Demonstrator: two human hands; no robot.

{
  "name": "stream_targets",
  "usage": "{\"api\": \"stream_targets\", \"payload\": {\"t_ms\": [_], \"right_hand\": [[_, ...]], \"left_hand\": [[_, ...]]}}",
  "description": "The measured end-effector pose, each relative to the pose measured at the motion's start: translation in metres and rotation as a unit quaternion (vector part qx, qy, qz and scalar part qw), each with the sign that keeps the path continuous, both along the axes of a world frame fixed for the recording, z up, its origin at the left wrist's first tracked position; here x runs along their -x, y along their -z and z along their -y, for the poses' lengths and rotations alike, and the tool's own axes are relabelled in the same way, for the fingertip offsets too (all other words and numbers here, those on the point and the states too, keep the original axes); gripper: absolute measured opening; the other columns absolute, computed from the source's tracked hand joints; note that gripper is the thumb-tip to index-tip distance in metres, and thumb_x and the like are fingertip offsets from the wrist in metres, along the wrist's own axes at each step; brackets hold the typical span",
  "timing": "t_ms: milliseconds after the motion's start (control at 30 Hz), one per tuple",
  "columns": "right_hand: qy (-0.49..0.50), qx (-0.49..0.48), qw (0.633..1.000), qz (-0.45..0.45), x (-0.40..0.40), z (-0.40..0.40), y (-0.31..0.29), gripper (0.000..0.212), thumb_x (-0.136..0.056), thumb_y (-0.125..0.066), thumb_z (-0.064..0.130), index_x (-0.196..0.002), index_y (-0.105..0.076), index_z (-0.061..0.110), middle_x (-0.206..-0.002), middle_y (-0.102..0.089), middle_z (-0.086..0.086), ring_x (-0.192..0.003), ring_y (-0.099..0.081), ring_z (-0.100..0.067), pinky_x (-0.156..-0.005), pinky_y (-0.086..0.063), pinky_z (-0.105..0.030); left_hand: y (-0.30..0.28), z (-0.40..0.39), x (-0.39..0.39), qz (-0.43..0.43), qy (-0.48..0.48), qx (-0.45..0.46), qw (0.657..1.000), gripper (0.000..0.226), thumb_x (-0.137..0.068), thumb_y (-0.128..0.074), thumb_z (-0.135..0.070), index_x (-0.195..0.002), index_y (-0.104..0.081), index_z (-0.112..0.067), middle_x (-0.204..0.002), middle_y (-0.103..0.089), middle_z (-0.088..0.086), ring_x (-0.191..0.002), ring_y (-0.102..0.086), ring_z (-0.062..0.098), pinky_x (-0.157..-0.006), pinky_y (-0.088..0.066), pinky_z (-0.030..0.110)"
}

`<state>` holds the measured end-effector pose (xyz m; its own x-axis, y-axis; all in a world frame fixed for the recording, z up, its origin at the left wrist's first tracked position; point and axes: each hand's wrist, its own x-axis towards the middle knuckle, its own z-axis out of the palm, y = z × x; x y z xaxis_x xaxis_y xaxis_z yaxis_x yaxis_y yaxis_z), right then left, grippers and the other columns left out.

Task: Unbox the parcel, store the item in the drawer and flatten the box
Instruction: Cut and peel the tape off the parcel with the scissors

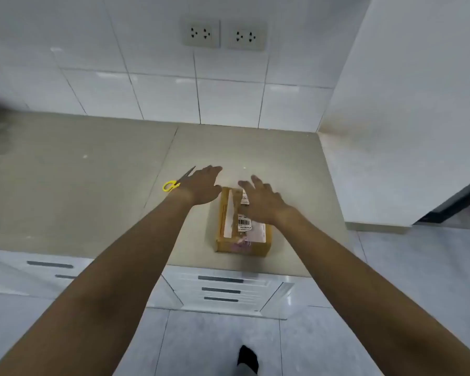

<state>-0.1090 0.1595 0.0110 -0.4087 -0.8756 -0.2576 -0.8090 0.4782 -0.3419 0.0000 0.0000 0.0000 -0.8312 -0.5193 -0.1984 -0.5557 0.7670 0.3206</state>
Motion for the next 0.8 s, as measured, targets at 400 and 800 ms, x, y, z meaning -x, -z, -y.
{"api": "stream_targets", "payload": {"t_ms": [400, 800], "right_hand": [[-0.171, -0.075, 0.982, -0.042, 0.004, -0.013, 0.071, 0.116, -0.072, -0.062, 0.068, -0.147, 0.019, 0.034, -0.157, 0.025, 0.001, -0.143, 0.025, -0.029, -0.108, -0.01, -0.067], [-0.063, 0.055, 0.988, 0.128, 0.041, 0.012, 0.03, 0.098, -0.07, -0.074, 0.053, -0.15, -0.025, 0.027, -0.157, -0.023, 0.007, -0.144, -0.019, -0.014, -0.116, -0.024, -0.037]], "left_hand": [[0.088, 0.058, -0.023, 0.147, -0.213, 0.027, 0.966, 0.065, -0.098, -0.037, -0.034, -0.153, -0.007, -0.016, -0.162, -0.001, 0.008, -0.149, -0.005, 0.025, -0.113, -0.018, 0.054], [0.08, 0.063, -0.007, 0.153, -0.249, 0.03, 0.956, 0.06, -0.079, -0.063, -0.033, -0.127, -0.033, -0.013, -0.12, -0.052, 0.014, -0.112, -0.051, 0.034, -0.088, -0.042, 0.042]]}}
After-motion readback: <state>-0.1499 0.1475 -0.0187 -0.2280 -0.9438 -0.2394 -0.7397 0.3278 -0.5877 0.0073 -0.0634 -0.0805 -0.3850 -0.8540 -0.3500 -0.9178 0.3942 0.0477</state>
